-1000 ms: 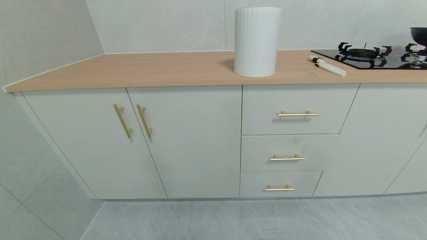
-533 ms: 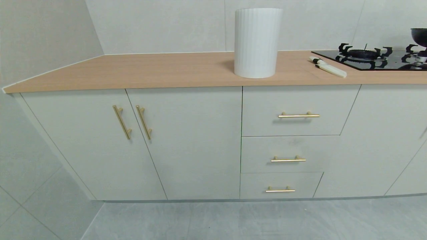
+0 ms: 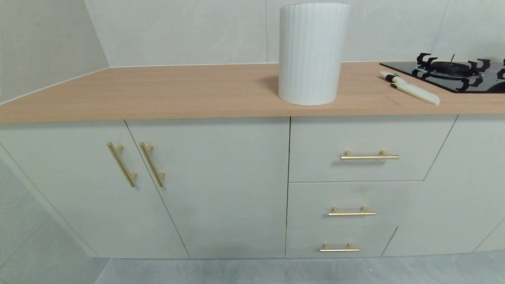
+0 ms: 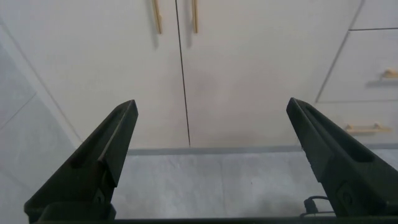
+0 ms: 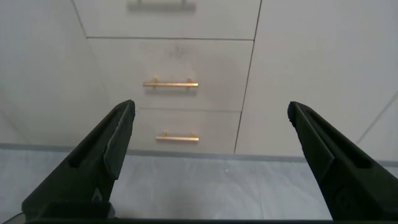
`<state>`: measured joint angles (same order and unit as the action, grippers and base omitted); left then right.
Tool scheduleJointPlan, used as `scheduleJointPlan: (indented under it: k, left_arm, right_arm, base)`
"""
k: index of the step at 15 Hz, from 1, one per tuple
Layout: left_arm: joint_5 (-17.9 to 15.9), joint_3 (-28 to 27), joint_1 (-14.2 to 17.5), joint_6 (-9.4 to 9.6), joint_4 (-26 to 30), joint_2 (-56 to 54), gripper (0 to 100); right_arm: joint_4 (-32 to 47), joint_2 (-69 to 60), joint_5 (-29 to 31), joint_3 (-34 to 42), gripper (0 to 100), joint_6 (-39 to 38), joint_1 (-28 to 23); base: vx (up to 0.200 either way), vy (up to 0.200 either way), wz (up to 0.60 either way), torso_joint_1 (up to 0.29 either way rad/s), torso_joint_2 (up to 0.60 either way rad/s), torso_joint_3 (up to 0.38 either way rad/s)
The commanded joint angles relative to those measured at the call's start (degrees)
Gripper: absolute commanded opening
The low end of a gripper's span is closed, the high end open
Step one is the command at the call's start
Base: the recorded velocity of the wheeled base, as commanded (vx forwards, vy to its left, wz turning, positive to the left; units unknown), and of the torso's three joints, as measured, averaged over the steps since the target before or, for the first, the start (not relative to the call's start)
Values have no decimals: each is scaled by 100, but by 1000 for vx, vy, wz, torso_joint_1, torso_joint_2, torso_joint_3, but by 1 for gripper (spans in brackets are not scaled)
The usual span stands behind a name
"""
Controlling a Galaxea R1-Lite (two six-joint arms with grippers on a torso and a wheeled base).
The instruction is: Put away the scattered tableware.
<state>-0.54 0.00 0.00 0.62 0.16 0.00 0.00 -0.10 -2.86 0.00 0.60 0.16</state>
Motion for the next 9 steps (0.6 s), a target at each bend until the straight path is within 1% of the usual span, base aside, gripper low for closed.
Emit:
scheduleJointPlan:
  k: [1,9]
  left_arm:
    - [1,0,0,-1,2,0,100]
    - [1,0,0,-1,2,0,100]
  right_arm:
    - [0,10,-4,0,100,2,2]
    - [0,10,-4,0,100,2,2]
  base:
    - [200,0,0,7,7,-7]
    - [200,0,0,1,2,0]
